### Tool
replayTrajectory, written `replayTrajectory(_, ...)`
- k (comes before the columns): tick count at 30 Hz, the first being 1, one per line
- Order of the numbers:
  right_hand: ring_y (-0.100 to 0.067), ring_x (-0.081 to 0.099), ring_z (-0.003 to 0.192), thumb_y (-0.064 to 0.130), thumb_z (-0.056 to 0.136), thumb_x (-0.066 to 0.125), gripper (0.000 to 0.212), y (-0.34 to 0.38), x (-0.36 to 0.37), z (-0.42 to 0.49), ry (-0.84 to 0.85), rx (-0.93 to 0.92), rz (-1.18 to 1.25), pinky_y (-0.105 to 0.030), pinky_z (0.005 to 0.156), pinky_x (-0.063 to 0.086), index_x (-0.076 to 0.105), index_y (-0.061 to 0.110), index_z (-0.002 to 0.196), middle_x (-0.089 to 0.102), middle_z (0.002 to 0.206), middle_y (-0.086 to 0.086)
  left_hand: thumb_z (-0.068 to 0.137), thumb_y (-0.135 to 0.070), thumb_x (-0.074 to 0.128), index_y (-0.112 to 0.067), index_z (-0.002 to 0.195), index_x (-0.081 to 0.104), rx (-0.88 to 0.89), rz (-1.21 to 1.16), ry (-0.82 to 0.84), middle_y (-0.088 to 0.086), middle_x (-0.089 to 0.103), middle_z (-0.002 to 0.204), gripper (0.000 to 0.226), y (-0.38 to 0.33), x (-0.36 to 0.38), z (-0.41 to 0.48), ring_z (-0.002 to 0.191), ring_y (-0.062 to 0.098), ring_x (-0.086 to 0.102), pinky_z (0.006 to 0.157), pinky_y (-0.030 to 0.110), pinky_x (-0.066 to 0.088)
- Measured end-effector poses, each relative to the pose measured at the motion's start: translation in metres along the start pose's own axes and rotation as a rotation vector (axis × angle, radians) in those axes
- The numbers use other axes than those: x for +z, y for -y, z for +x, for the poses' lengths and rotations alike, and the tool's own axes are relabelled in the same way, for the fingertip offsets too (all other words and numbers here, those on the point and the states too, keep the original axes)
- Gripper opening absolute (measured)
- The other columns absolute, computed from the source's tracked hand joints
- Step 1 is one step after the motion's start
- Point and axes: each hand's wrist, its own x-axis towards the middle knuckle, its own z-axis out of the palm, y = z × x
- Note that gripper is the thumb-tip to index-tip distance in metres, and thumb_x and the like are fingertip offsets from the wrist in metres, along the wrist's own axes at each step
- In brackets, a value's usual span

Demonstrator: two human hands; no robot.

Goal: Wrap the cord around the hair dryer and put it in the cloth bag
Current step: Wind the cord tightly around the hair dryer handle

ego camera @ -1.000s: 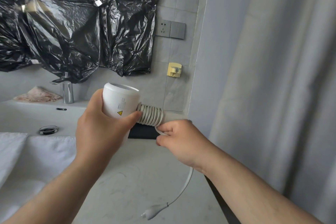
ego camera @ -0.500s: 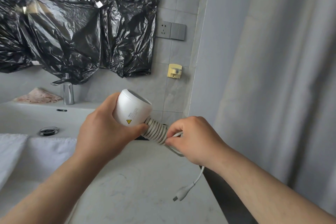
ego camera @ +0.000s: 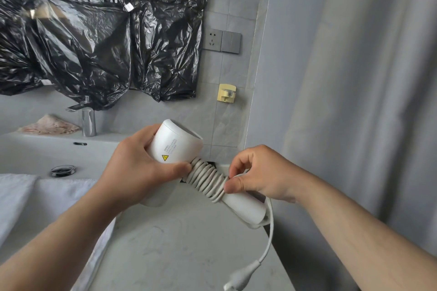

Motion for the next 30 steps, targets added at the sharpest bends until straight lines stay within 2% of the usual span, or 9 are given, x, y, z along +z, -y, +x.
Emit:
replayTrajectory(7,0.002,0.046,0.048,0.02,0.074,0.084,0.019,0.0,-0.007,0.001,0.271,0.03,0.003,-0.011,0.049,0.036,0.067,0.02,0.065,0.056,0.049,0.016,0.043,-0.048,0.084,-0.033,0.099,0.071,0.043,0.039,0.131,-0.01,0.073,0.085,0.06,-0.007,-0.005,0.006,0.068,-0.001,0.063,0.061,0.014,0.05)
replayTrajectory(11,-0.003,0.051,0.048,0.006,0.082,0.073,0.011,-0.006,-0.015,-0.001,0.327,0.004,0.198,-0.016,0.05,0.042,0.07,0.013,0.075,0.062,0.054,0.01,0.043,-0.049,0.086,-0.027,0.1,0.073,0.01,-0.038,0.166,0.003,0.074,0.087,0.063,-0.006,-0.009,0.008,0.071,0.008,0.063,0.07,0.036,0.056)
replayTrajectory(13,-0.004,0.055,0.047,0.012,0.074,0.076,0.007,-0.013,-0.01,-0.002,0.326,0.001,0.348,-0.015,0.048,0.046,0.07,0.014,0.072,0.063,0.053,0.007,0.043,-0.048,0.087,-0.027,0.099,0.073,-0.025,-0.101,0.171,0.006,0.075,0.089,0.061,-0.005,-0.01,0.007,0.072,0.012,0.065,0.073,0.046,0.058)
replayTrajectory(16,-0.009,0.058,0.049,0.032,0.054,0.09,0.038,-0.028,0.004,0.001,0.347,0.011,0.666,-0.019,0.046,0.048,0.064,0.015,0.076,0.063,0.061,0.002,0.039,-0.046,0.088,-0.028,0.097,0.074,-0.063,-0.215,0.197,0.009,0.076,0.091,0.062,-0.004,-0.01,0.003,0.074,0.017,0.069,0.072,0.05,0.059)
replayTrajectory(20,-0.01,0.059,0.045,0.044,0.041,0.097,0.067,-0.039,0.032,0.003,0.252,-0.006,1.018,-0.02,0.042,0.048,0.054,0.012,0.08,0.063,0.059,0.001,0.037,-0.045,0.089,-0.022,0.089,0.075,-0.13,-0.34,0.166,0.01,0.074,0.081,0.058,-0.001,-0.006,0.002,0.069,0.023,0.068,0.059,0.04,0.056)
replayTrajectory(24,-0.012,0.043,0.038,0.023,0.065,0.086,0.034,-0.035,0.057,0.008,0.199,0.128,1.56,-0.021,0.035,0.035,0.056,0.018,0.078,0.047,0.057,-0.001,0.046,-0.042,0.084,-0.017,0.089,0.074,-0.196,-0.417,0.046,0.012,0.073,0.08,0.051,0.003,0.002,0.003,0.069,0.027,0.068,0.06,0.041,0.056)
replayTrajectory(26,-0.006,0.033,0.035,0.019,0.086,0.061,0.016,-0.028,0.063,0.011,0.056,0.142,1.524,-0.017,0.034,0.024,0.051,0.02,0.074,0.039,0.053,0.002,0.047,-0.044,0.083,-0.019,0.087,0.075,-0.233,-0.426,-0.008,0.012,0.073,0.08,0.048,0.008,0.004,0.003,0.069,0.028,0.068,0.062,0.043,0.056)
replayTrajectory(27,-0.004,0.029,0.035,0.013,0.092,0.051,0.021,-0.026,0.065,0.012,-0.023,0.15,1.462,-0.016,0.035,0.02,0.049,0.02,0.072,0.037,0.054,0.003,0.047,-0.045,0.083,-0.018,0.087,0.075,-0.257,-0.437,-0.04,0.013,0.073,0.081,0.049,0.011,0.005,0.003,0.069,0.028,0.068,0.063,0.044,0.056)
replayTrajectory(30,-0.004,0.024,0.038,0.007,0.097,0.045,0.029,-0.017,0.076,0.011,-0.171,0.157,1.296,-0.016,0.038,0.015,0.045,0.017,0.07,0.039,0.059,0.004,0.049,-0.046,0.084,-0.016,0.09,0.073,-0.317,-0.454,-0.144,0.011,0.074,0.083,0.053,0.015,0.008,0.003,0.07,0.027,0.068,0.065,0.046,0.057)
